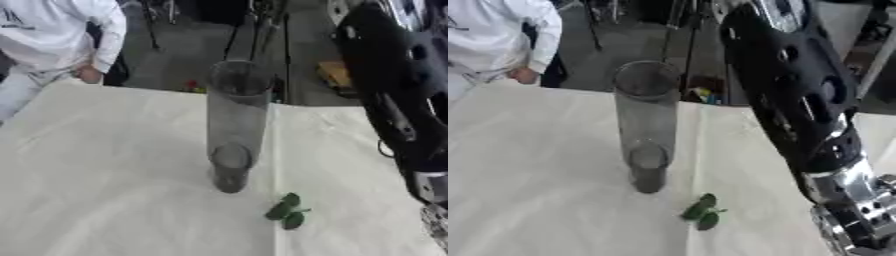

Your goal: Arrange flowers into the vase.

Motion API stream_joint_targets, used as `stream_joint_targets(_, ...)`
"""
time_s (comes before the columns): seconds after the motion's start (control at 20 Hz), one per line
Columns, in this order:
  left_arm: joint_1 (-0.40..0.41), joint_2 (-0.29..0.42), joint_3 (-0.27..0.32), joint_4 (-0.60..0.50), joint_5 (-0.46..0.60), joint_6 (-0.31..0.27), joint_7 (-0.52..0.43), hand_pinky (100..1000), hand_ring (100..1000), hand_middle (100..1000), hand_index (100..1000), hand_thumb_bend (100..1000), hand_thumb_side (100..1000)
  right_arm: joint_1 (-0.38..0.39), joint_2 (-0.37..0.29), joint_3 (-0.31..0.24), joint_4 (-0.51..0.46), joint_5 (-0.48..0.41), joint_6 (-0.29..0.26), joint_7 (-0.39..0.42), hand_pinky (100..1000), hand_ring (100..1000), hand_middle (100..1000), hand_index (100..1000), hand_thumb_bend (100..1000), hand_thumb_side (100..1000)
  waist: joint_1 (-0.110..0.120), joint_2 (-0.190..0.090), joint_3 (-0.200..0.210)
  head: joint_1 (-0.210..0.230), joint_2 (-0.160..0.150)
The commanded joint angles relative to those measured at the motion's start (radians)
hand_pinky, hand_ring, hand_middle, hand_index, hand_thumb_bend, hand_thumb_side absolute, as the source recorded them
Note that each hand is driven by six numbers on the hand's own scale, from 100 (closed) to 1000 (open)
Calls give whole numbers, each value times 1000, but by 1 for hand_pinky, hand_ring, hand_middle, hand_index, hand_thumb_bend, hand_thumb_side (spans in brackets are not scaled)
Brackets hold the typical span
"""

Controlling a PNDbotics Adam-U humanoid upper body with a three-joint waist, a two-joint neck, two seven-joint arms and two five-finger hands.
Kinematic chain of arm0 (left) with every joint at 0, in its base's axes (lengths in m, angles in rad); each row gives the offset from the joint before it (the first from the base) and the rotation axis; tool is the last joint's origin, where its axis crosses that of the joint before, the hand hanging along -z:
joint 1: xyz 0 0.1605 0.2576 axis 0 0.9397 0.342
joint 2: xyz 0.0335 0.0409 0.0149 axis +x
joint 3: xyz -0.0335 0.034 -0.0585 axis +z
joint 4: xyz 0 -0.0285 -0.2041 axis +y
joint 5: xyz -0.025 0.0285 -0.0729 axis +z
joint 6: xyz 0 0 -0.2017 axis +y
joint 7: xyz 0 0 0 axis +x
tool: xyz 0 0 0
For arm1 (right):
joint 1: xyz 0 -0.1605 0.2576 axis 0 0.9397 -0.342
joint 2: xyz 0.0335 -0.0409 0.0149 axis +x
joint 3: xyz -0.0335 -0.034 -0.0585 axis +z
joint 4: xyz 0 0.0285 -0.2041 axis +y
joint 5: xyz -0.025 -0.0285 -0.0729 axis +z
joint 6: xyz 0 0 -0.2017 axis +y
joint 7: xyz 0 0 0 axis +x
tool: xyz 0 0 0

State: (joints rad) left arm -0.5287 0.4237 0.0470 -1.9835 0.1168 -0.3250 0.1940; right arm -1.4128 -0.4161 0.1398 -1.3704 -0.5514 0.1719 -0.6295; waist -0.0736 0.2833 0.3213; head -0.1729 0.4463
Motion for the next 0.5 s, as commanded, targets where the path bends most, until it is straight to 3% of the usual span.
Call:
stream_joint_targets(0.05, -18, 23, 2, -16, 7, -1, -4, 781, 949, 905, 963, 100, 1000, -32, -4, -5, -22, -14, 9, -18, 100, 100, 100, 100, 253, 409, 4, -26, 0, 4, -9)
stream_joint_targets(0.5, -18, 23, 0, -16, 11, 1, -8, 781, 948, 905, 963, 100, 1000, -35, 12, -6, -25, -32, 39, -59, 100, 100, 100, 100, 259, 402, -5, -35, -3, 9, -10)
